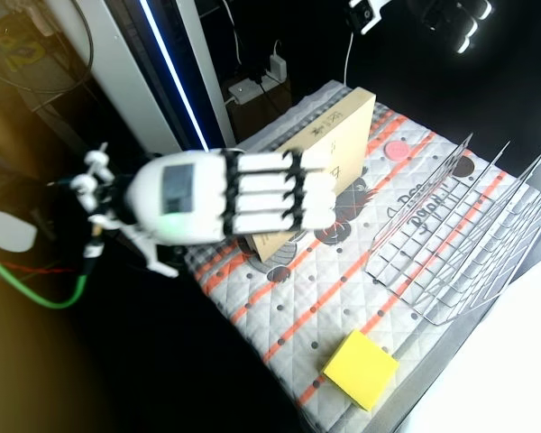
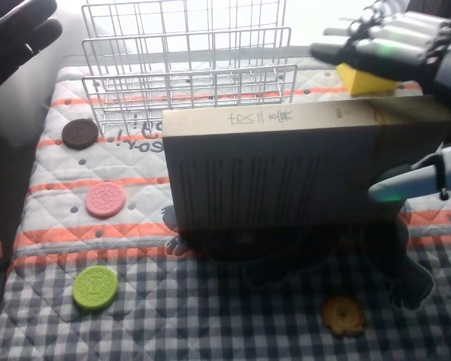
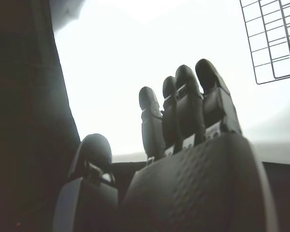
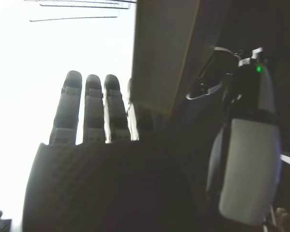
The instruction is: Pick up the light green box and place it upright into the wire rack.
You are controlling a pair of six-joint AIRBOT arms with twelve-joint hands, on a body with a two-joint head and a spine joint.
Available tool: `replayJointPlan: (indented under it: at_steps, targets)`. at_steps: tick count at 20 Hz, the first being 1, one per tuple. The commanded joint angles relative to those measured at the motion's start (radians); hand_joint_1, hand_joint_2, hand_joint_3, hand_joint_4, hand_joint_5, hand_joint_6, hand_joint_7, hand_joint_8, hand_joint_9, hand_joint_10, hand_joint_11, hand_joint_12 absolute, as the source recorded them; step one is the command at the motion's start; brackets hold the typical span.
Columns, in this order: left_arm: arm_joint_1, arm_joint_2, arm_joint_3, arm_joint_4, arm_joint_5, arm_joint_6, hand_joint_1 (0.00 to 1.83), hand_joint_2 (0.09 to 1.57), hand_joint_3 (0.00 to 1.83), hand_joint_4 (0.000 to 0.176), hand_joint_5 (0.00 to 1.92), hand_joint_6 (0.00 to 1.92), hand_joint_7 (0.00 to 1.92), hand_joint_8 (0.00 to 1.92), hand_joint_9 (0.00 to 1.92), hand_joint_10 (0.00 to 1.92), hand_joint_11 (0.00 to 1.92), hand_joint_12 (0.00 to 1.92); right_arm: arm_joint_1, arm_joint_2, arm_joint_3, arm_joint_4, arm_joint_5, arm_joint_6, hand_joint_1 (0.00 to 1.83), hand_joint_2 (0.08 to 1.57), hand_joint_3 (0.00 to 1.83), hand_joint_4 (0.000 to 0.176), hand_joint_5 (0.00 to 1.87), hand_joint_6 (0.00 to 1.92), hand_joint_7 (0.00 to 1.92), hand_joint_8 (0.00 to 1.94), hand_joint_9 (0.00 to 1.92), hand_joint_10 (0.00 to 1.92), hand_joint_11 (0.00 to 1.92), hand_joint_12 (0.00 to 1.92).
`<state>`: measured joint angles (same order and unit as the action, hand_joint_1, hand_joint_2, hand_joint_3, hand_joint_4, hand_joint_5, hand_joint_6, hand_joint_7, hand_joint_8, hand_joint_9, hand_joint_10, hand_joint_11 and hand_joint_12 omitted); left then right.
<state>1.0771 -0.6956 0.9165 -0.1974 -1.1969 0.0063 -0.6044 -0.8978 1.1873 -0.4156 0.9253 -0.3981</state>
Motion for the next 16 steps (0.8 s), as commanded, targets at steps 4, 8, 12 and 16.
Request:
replayJointPlan:
  at_steps: [4, 8, 12, 16]
  targets:
    - [-0.013, -0.005, 0.007, -0.01, -0.121, -0.006, 0.25, 1.19, 0.0, 0.086, 0.48, 0.0, 0.31, 0.0, 0.33, 0.0, 0.0, 0.47, 0.068, -0.026, 0.025, -0.038, 0.012, 0.004, 0.62, 0.86, 0.0, 0.1, 0.08, 0.0, 0.08, 0.01, 0.06, 0.01, 0.09, 0.05]
    - [-0.013, -0.005, 0.006, -0.01, -0.123, -0.006, 0.25, 1.2, 0.0, 0.086, 0.48, 0.0, 0.32, 0.0, 0.31, 0.0, 0.0, 0.48, 0.069, -0.042, 0.047, -0.058, -0.039, 0.004, 0.56, 0.86, 0.0, 0.158, 0.07, 0.01, 0.12, 0.02, 0.1, 0.02, 0.14, 0.07]
    - [-0.013, -0.006, 0.005, -0.01, -0.123, -0.006, 0.24, 1.2, 0.0, 0.095, 0.45, 0.0, 0.3, 0.0, 0.29, 0.0, 0.0, 0.43, 0.066, -0.054, 0.051, -0.049, -0.066, 0.004, 0.58, 0.92, 0.0, 0.085, 0.09, 0.01, 0.18, 0.02, 0.16, 0.02, 0.18, 0.08]
    - [-0.013, -0.006, 0.005, -0.01, -0.125, -0.006, 0.27, 1.2, 0.0, 0.084, 0.47, 0.0, 0.31, 0.0, 0.3, 0.0, 0.0, 0.44, 0.053, -0.064, 0.054, -0.037, -0.066, 0.004, 1.3, 1.02, 0.0, 0.0, 0.69, 0.03, 1.15, 0.52, 1.21, 0.08, 0.82, 0.83]
